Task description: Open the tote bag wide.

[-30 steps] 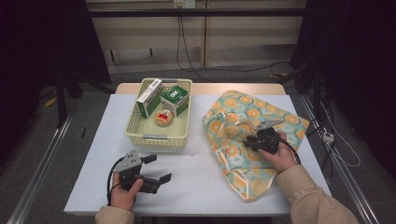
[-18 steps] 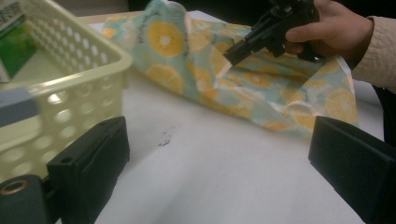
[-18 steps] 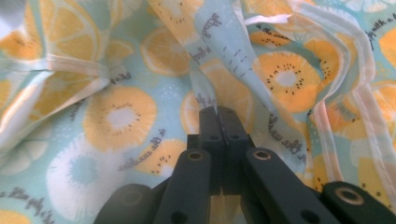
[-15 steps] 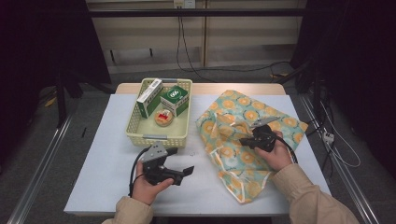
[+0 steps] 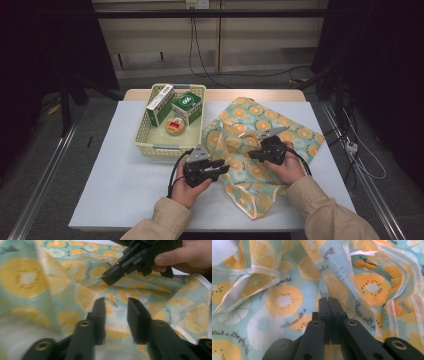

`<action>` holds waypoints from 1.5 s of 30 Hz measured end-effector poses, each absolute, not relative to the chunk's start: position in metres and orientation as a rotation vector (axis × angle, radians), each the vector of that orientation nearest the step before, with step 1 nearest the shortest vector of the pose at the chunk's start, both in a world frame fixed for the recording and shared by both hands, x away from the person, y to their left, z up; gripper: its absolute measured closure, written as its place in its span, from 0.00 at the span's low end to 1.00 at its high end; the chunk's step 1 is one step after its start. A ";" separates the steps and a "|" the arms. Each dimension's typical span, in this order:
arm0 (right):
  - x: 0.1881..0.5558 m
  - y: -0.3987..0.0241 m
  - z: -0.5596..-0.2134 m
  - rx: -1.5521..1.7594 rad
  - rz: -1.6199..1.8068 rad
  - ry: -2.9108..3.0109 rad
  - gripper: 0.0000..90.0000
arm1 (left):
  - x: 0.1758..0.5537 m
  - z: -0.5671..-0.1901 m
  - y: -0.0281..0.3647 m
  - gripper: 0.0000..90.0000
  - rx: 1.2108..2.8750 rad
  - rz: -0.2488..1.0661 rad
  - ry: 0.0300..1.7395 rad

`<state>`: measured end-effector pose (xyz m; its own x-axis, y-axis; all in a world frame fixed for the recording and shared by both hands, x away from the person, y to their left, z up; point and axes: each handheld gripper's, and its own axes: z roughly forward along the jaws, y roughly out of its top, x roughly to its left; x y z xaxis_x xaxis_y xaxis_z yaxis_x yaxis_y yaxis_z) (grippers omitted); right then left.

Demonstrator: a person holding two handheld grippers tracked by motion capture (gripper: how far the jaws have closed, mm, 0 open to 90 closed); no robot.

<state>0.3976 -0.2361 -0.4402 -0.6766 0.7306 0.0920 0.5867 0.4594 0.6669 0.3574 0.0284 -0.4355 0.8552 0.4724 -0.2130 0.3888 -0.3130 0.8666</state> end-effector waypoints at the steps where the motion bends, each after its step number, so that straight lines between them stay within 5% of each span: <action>1: 0.398 -0.236 -0.441 1.146 1.020 2.501 1.00 | 0.359 -0.438 0.023 0.85 1.940 0.095 0.638; 4: 0.397 -0.234 -0.441 1.144 1.019 2.503 1.00 | 0.362 -0.446 0.008 0.93 1.957 0.099 0.646; 20: 0.407 -0.252 -0.416 1.178 1.014 2.450 1.00 | 0.365 -0.461 -0.027 1.00 2.178 0.117 0.651; 36: 0.426 -0.302 -0.371 1.293 0.988 2.234 1.00 | 0.380 -0.450 0.003 1.00 2.284 0.145 0.733; 45: 0.421 -0.302 -0.376 1.275 0.990 2.292 1.00 | 0.391 -0.446 0.033 1.00 2.276 0.158 0.826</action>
<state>0.4207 -0.3023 -0.3760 -0.5414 0.8398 0.0410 0.6057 0.3558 0.7117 0.3914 0.0335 -0.4456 0.7892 0.6030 -0.1158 0.5175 -0.5515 0.6542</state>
